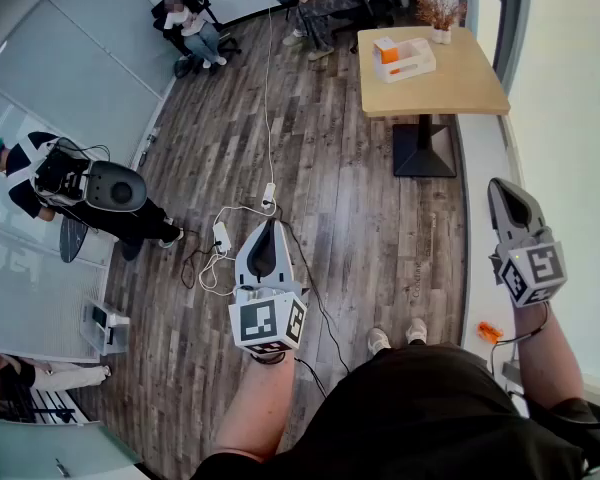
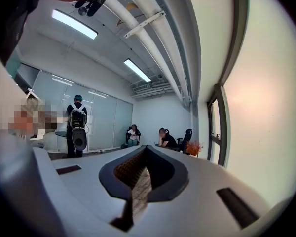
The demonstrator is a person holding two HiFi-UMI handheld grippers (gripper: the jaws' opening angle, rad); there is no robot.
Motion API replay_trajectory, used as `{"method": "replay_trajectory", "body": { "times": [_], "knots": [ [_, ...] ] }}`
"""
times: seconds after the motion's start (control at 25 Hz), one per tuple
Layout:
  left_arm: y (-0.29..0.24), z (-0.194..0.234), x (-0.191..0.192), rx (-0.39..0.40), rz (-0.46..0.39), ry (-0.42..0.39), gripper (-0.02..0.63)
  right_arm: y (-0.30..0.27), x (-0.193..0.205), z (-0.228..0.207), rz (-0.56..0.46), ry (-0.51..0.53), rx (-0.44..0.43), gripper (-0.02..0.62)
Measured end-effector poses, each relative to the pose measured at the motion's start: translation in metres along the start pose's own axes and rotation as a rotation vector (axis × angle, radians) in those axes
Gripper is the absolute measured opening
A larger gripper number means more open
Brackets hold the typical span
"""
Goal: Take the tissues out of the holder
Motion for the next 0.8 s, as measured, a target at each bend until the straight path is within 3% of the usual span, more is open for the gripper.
{"method": "replay_trajectory", "body": {
  "times": [0.32, 0.52, 0.8],
  "knots": [
    [-0.010, -0.010, -0.001, -0.027, 0.020, -0.008, 0.005, -0.011, 0.004, -0.019, 0.010, -0.001, -0.020, 0.005],
    [-0.012, -0.021, 0.001, -0.048, 0.035, -0.019, 0.005, -0.016, 0.008, -0.027, 0.007, -0.007, -0.085, 0.005],
    [-0.030, -0.019, 0.015, -0.038, 0.074, -0.027, 0.005, -0.040, 0.021, -0.043, 0.036, -0.035, -0.064, 0.005]
  ]
}}
Point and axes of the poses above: the fingertips, and each gripper's own axes: y backward along the fingers, z to its left, x out of its underside, the point moved 7 cm from there along y, backward along the fingers, and after that the axes turned 9 degrees about -y, right-handed, at the moved point
